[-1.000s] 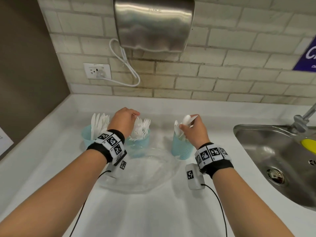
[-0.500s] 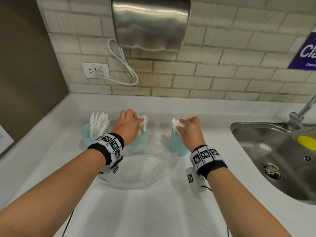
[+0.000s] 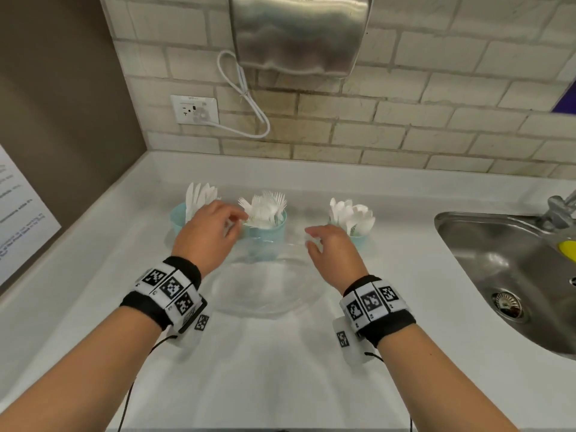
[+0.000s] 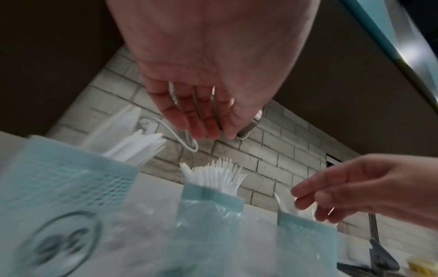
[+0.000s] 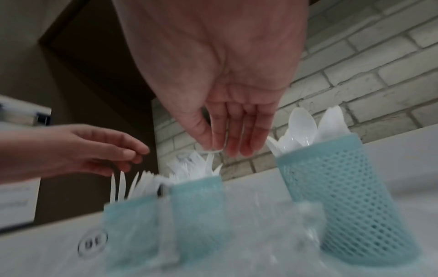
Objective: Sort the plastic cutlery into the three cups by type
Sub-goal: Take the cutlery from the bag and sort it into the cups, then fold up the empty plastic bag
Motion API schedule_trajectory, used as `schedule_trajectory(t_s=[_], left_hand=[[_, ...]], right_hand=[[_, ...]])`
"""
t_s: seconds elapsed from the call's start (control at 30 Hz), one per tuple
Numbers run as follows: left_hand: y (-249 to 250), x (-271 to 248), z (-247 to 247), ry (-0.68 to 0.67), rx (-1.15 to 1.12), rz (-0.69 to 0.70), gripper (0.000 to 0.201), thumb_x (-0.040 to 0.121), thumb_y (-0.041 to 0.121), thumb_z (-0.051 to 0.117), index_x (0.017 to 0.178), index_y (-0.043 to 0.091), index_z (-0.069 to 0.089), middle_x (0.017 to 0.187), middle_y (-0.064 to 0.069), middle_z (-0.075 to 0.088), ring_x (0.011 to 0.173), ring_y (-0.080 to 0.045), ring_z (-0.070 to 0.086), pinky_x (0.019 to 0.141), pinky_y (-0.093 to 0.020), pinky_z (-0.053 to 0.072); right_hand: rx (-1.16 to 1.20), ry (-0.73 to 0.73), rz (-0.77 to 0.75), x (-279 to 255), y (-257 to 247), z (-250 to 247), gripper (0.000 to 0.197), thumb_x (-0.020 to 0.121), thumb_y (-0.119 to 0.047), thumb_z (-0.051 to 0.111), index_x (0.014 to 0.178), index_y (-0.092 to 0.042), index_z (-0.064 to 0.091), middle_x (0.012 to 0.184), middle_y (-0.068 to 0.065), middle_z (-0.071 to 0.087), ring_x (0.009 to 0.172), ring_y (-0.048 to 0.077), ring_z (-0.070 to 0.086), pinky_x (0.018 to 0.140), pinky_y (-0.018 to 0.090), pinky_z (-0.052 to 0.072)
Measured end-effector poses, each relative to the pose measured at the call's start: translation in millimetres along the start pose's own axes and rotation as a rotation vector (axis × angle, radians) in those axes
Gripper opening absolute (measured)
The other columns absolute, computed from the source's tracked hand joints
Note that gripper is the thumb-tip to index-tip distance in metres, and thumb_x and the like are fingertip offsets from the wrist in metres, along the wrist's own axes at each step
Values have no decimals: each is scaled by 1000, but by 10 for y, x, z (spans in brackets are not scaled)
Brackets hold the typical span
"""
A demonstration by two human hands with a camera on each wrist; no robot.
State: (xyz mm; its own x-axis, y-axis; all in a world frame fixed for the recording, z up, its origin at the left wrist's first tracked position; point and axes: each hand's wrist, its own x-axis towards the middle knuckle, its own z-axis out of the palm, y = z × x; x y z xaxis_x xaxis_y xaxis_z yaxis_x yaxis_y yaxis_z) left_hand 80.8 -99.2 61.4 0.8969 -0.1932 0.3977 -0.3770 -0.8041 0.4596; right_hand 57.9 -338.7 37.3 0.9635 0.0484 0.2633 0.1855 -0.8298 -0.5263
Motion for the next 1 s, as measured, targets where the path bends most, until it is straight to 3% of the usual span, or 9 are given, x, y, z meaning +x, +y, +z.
schedule_trajectory(t_s=[0.13, 0.27, 0.4, 0.43, 0.57, 0.63, 0.77, 0.9, 1.0], left_hand=[[-324, -478, 59, -131, 193, -231, 30, 88, 21, 59, 118, 22, 58, 116, -4, 55, 110, -25, 47, 88, -39, 46], [-607, -710, 136, -309, 107, -491, 41, 89, 22, 59, 127, 15, 45, 115, -10, 60, 105, -27, 57, 91, -36, 45], [-656, -793, 85, -348, 99, -562, 9, 85, 24, 60, 86, 16, 57, 91, -5, 63, 84, -23, 58, 72, -30, 42], [-663, -812, 69, -329, 82, -562, 14, 84, 23, 62, 75, 16, 54, 86, -5, 59, 78, -22, 56, 67, -29, 38], [-646, -830, -49, -267, -54, -486, 33, 88, 18, 56, 62, 13, 37, 67, -4, 46, 66, -24, 45, 59, -31, 31], [-620, -813, -96, -255, -189, -498, 36, 90, 22, 57, 64, 13, 34, 61, -6, 44, 63, -22, 42, 58, -33, 33], [-498, -776, -164, -214, -394, -485, 37, 84, 37, 59, 76, 3, 46, 84, -16, 64, 78, -24, 59, 76, -46, 50], [-332, -764, -259, -210, -628, -421, 33, 93, 38, 47, 87, 14, 68, 97, -1, 58, 91, -13, 57, 79, -30, 48], [-359, -793, -323, -260, -503, -289, 17, 91, 21, 60, 100, 27, 73, 103, 7, 59, 96, -5, 56, 84, -13, 41]], right_hand=[[-308, -292, 80, -144, 135, 269, 49, 97, -22, 46, 143, -9, 36, 130, 13, 54, 124, 29, 44, 104, 36, 37], [-411, -275, 118, -282, 185, 387, 48, 91, -10, 46, 138, -16, 44, 128, 9, 53, 119, 28, 45, 97, 35, 41], [-490, -231, 205, -425, 170, 343, 27, 88, -23, 45, 115, -21, 50, 111, 4, 60, 108, 26, 46, 88, 35, 35], [-490, -248, 236, -458, 179, 316, 23, 88, -26, 45, 109, -19, 49, 106, 3, 62, 105, 26, 48, 86, 35, 35], [-161, -260, 403, -443, 181, 214, 12, 94, -27, 43, 90, -15, 40, 84, 5, 58, 81, 27, 56, 74, 35, 44], [141, -208, 468, -413, 121, 155, 22, 95, -29, 46, 78, -17, 37, 80, 8, 61, 73, 27, 56, 70, 39, 48], [604, -246, 482, -431, -152, 14, 29, 93, -39, 53, 86, -11, 48, 93, 3, 74, 75, 20, 65, 62, 30, 51], [782, -260, 475, -483, -280, -66, 17, 91, -19, 55, 94, -6, 65, 88, 8, 69, 78, 19, 67, 74, 39, 55], [745, -229, 443, -513, -275, -59, 12, 87, -7, 60, 91, -15, 67, 82, 8, 62, 72, 17, 63, 73, 38, 57]])
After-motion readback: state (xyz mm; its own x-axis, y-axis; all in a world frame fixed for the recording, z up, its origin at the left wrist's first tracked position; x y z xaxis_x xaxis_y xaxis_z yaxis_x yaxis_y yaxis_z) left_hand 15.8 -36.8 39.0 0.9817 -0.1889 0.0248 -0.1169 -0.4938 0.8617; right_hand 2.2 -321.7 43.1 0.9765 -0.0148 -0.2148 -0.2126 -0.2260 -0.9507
